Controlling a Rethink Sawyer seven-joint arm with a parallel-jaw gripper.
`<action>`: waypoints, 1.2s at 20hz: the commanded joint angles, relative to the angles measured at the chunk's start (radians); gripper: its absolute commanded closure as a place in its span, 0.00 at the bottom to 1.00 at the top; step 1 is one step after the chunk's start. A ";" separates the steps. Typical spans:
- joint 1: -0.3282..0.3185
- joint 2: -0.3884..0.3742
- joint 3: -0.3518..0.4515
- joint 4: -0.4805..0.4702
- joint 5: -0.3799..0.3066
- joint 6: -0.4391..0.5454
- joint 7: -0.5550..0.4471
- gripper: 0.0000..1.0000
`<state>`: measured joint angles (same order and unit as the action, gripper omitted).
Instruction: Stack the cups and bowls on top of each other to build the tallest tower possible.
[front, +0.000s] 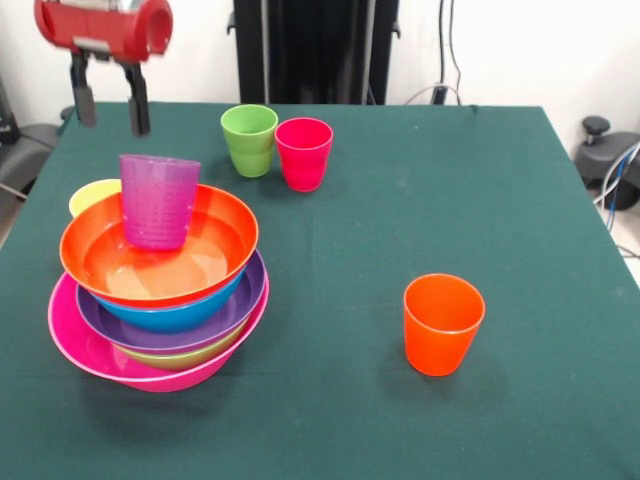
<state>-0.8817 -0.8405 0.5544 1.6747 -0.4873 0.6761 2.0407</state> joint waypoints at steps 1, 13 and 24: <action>0.048 -0.145 0.010 0.077 0.089 0.194 -0.064 0.00; 0.060 -0.197 -0.011 0.142 0.116 0.163 -0.056 0.00; 0.095 -0.176 -0.048 0.230 0.060 0.016 0.027 0.00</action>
<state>-0.8373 -1.0530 0.5532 1.7646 -0.3674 0.7635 2.0407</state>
